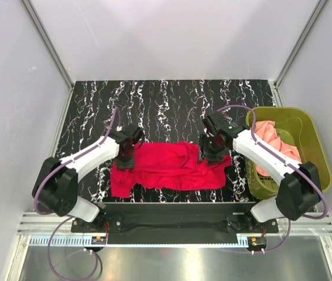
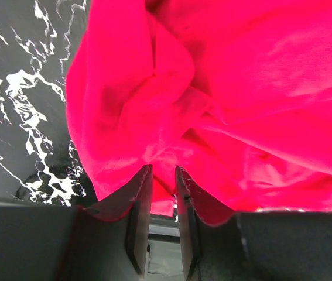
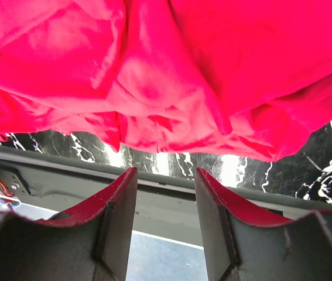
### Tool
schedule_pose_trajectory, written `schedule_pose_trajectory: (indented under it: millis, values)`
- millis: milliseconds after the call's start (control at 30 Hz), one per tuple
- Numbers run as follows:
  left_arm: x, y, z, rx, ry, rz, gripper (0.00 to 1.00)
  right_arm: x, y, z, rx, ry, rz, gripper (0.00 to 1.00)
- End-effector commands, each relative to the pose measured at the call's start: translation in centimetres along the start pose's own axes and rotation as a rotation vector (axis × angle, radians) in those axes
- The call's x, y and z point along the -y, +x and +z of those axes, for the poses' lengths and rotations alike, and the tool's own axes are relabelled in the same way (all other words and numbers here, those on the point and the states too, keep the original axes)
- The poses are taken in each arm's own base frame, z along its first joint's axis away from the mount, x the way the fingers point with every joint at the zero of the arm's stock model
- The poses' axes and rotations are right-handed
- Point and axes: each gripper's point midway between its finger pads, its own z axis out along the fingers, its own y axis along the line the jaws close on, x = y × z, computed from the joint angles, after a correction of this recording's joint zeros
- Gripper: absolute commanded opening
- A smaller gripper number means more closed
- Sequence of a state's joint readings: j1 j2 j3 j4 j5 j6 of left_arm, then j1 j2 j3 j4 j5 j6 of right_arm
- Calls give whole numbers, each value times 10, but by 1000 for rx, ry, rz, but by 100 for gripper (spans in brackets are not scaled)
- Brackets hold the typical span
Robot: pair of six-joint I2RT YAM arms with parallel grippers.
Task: Fold and stack the t-shirts
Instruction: Flatten the tshirt out
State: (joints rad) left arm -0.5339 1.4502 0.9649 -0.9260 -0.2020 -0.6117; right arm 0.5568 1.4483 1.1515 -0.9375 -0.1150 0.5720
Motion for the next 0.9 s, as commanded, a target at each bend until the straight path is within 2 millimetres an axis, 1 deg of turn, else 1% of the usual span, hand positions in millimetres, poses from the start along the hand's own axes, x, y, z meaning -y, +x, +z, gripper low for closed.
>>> schedule_pose_trajectory:
  millis: [0,67,100,167,300,367,400,467,600,700,767,867]
  values:
    - [4,-7,7,18,7,-21,27,-4,14,0,-27,-38,25,51]
    - [9,-3,12,9,29,-18,27,-6,16,0,-16,-57,33,50]
    - [9,-2,15,6,27,-17,27,-5,20,2,-27,-64,38,50]
    - [6,0,23,-5,6,-11,26,-7,21,2,-26,-82,39,50]
    - [-1,4,30,-28,-42,-4,26,-6,23,6,-30,-82,37,50]
    - [-7,8,30,-43,-74,-11,24,-6,23,7,-33,-81,31,50]
    - [-8,9,29,-38,-75,-16,22,-6,23,7,-31,-81,31,49]
    - [-6,11,29,-38,-61,-20,20,-6,22,8,-30,-82,27,49]
    - [-13,15,32,-61,-106,-30,18,-8,22,11,-37,-92,27,49]
    - [-22,16,28,-54,-150,-56,22,-7,22,13,-41,-90,20,49]
    - [-26,18,26,-44,-165,-65,29,-8,22,12,-40,-93,21,49]
    - [-33,22,24,-57,-202,-78,37,-8,22,13,-39,-96,21,49]
